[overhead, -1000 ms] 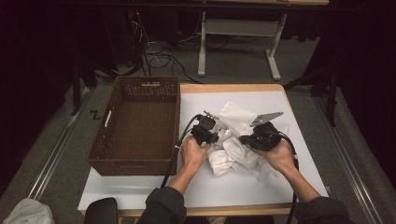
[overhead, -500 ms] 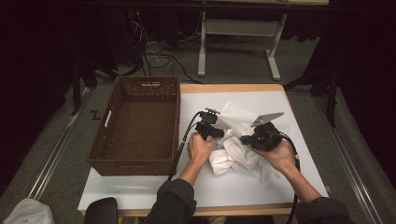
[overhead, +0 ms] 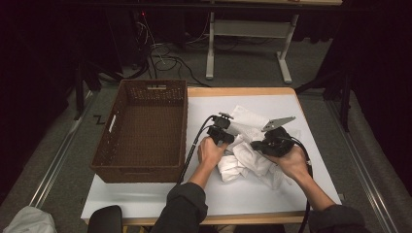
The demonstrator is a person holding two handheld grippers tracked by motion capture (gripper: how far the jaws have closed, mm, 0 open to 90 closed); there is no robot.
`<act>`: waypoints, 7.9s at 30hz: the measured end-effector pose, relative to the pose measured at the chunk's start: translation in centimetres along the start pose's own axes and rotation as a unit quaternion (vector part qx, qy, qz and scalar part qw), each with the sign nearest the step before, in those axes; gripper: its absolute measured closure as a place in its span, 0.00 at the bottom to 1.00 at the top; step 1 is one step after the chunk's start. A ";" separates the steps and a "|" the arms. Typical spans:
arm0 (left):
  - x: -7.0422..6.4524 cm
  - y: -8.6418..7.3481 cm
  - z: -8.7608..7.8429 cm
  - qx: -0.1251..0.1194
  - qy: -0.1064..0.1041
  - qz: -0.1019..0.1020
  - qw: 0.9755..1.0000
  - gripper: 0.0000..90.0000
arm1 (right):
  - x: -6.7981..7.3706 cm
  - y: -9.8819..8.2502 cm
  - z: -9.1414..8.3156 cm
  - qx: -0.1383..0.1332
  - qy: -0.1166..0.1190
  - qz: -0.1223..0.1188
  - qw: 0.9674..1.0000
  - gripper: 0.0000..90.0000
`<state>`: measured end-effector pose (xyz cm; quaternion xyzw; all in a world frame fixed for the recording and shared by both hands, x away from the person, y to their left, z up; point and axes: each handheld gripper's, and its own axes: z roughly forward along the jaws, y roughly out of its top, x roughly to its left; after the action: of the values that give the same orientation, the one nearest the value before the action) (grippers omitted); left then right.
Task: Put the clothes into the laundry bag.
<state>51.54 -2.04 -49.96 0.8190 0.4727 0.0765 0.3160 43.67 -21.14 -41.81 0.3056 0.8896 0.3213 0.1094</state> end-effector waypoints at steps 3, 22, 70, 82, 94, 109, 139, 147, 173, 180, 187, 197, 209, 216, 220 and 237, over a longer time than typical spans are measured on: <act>-0.2 0.3 0.0 0.009 -0.005 0.011 1.000 0.94 | 0.1 -0.1 -0.1 -0.003 -0.003 0.005 1.000 0.99; -2.6 -5.0 -6.6 -0.003 -0.041 0.043 0.998 0.99 | 1.0 -0.8 -1.0 -0.016 0.011 -0.010 1.000 0.99; -5.2 -5.2 -7.4 -0.094 -0.048 0.092 0.990 0.95 | 3.4 0.6 -0.5 -0.018 0.035 -0.046 0.998 1.00; -6.8 -7.9 -10.9 -0.047 -0.060 0.138 0.988 0.46 | 3.1 1.0 -0.4 -0.016 0.025 -0.039 0.999 1.00; -6.8 -6.6 -7.4 -0.057 -0.049 0.112 0.991 0.90 | 2.9 0.4 -0.3 -0.011 0.026 -0.034 0.999 1.00; -4.6 -4.9 -6.1 -0.098 -0.040 0.042 0.993 0.81 | 2.3 -0.7 0.4 0.000 0.029 -0.027 0.999 1.00; -5.3 -8.2 -8.0 -0.055 -0.068 0.087 0.992 0.96 | 2.2 1.0 -1.1 -0.023 0.006 -0.039 0.999 1.00; -5.4 -6.1 -9.2 -0.118 -0.095 0.074 0.986 0.97 | 2.6 1.5 -1.0 -0.025 0.014 -0.051 0.998 1.00; -4.3 -5.7 -7.4 -0.082 -0.053 0.065 0.993 0.65 | 1.9 -0.9 0.3 0.001 0.000 -0.036 0.999 0.94; -3.9 -7.2 -8.8 -0.069 -0.003 0.077 0.995 0.62 | 1.9 -0.9 -0.1 -0.008 -0.011 -0.033 0.999 0.87; -2.2 -6.5 -7.5 -0.041 0.051 0.034 0.997 0.68 | 2.6 -0.8 -0.9 -0.020 -0.024 -0.041 0.999 0.85; -1.3 -5.7 -5.4 -0.011 0.076 0.010 0.997 0.71 | 3.3 -0.5 -1.9 -0.040 -0.011 -0.045 0.998 0.86; -0.1 -4.4 -4.4 -0.009 0.098 -0.012 0.995 0.67 | 4.3 -0.4 -0.3 -0.017 0.001 -0.067 0.998 0.84; 0.1 -3.8 -3.7 -0.013 0.088 -0.011 0.996 0.60 | 4.1 -1.3 2.7 0.028 -0.008 -0.056 0.998 0.70; -0.4 -3.8 -4.5 -0.023 0.072 0.007 0.997 0.56 | 3.6 -1.8 2.8 0.025 -0.013 -0.048 0.998 0.69; -2.8 -4.8 -3.8 0.026 -0.031 0.068 0.997 0.77 | 4.8 -1.8 3.0 0.029 -0.032 -0.057 0.997 0.60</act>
<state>44.90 -0.90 -49.30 0.8591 0.4081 0.0596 0.3031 40.25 -17.79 -45.22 0.2679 0.9104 0.2791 0.1469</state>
